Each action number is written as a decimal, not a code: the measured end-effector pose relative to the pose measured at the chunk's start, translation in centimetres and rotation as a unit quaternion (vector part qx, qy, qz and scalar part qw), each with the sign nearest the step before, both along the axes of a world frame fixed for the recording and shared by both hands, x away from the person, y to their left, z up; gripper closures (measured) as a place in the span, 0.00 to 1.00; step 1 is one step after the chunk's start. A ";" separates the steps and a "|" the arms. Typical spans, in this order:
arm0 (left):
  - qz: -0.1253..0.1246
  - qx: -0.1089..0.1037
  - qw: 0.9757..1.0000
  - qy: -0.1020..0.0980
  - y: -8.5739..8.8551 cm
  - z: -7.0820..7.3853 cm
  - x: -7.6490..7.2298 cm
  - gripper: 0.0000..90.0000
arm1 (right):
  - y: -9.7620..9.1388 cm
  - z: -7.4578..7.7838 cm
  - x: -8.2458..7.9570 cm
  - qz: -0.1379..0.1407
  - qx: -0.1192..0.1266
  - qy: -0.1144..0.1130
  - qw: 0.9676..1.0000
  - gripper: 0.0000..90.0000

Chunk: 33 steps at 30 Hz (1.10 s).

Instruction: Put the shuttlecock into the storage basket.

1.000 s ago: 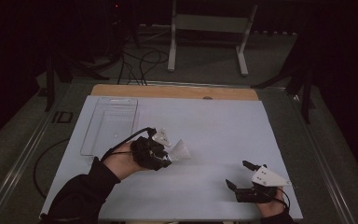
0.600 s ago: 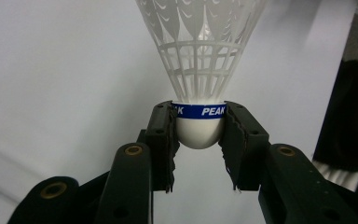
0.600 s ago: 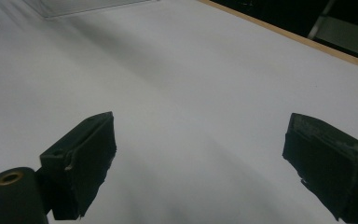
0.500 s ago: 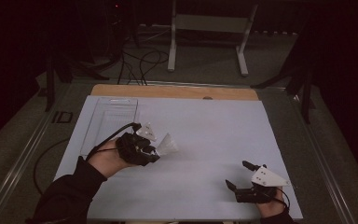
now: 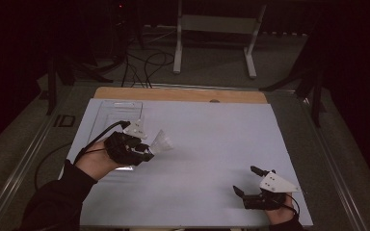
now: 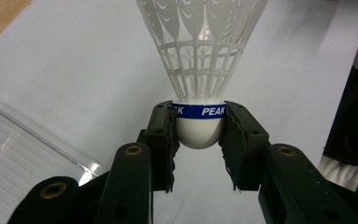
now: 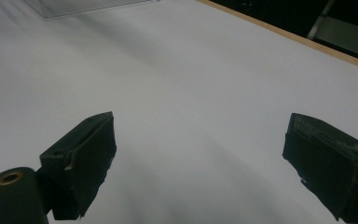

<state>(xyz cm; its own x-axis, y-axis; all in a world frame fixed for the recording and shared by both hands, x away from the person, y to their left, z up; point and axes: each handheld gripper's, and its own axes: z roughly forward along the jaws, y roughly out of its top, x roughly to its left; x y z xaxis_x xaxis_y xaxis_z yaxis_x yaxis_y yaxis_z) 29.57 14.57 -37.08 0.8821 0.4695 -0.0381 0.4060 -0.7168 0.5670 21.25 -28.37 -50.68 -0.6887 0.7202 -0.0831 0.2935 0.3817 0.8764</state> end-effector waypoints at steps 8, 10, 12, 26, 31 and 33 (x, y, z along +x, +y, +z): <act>0.024 0.001 1.000 -0.008 2.0 0.6 0.1 0.74 | 0.1 -0.1 0.0 0.004 -0.001 0.001 1.000 0.10; 0.031 0.000 0.999 -0.007 2.5 0.6 0.2 0.74 | 0.2 -0.1 0.0 0.005 -0.001 0.003 1.000 0.10; 0.036 0.004 0.999 -0.007 3.0 0.7 0.3 0.74 | 0.2 -0.1 0.0 0.006 0.000 0.003 1.000 0.10; 0.079 0.001 0.997 -0.011 6.3 0.9 0.4 0.74 | 0.2 -0.2 0.0 0.003 -0.003 0.002 1.000 0.10; 0.089 -0.002 0.996 -0.011 7.4 1.2 0.4 0.74 | 0.2 -0.2 0.0 0.004 -0.004 0.003 1.000 0.10; 0.096 -0.002 0.995 -0.011 7.8 1.2 0.4 0.74 | 0.2 -0.2 0.0 0.003 -0.004 0.003 1.000 0.10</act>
